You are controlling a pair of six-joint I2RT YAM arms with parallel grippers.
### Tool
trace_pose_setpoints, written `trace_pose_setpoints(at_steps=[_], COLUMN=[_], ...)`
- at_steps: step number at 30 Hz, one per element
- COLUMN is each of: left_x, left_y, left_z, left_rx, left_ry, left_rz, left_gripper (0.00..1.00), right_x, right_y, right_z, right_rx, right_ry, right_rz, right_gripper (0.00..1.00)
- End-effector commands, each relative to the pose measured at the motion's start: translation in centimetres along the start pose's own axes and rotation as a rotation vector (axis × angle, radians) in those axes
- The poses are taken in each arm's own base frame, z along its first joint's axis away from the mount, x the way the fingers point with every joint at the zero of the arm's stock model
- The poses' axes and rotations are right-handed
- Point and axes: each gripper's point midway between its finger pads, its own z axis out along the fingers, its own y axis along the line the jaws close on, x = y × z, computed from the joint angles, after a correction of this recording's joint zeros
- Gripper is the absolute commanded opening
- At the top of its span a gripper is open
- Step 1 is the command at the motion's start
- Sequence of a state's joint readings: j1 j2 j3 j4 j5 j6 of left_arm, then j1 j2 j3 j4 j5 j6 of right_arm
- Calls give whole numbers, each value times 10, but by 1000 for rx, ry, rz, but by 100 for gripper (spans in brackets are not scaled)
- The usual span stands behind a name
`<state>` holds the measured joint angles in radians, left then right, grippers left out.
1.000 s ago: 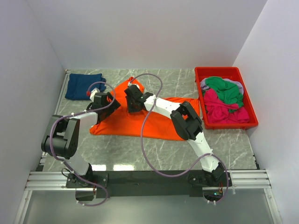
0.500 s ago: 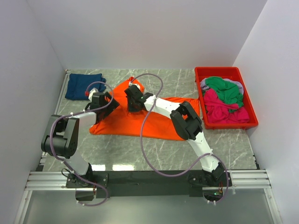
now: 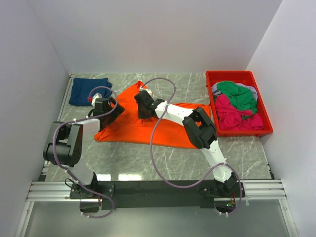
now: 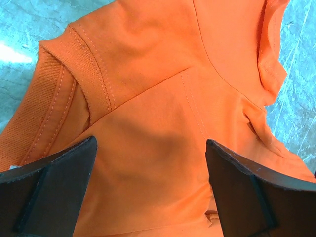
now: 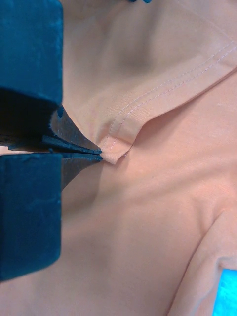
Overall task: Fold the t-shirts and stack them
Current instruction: Fold the tshirt
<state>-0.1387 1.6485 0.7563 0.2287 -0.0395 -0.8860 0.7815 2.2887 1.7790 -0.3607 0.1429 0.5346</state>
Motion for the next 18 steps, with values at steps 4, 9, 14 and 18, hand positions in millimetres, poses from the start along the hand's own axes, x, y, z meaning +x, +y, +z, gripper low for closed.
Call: trace_pose_setpoints(at_steps=[4, 9, 14, 18], left_x=[10, 9, 6, -8], left_y=[21, 23, 20, 5], left_z=[5, 4, -1, -14], left_rx=[-56, -64, -58, -18], left_ry=[26, 24, 16, -26], left_rz=[1, 2, 6, 18], left_gripper=[99, 99, 99, 99], right_x=[-37, -38, -40, -52], right_y=[-1, -7, -11, -13], right_z=[-28, -27, -30, -47], right_rx=[14, 34, 40, 26], right_ry=[-103, -99, -104, -147], right_rz=[36, 51, 59, 45], right_gripper=[0, 0, 3, 36])
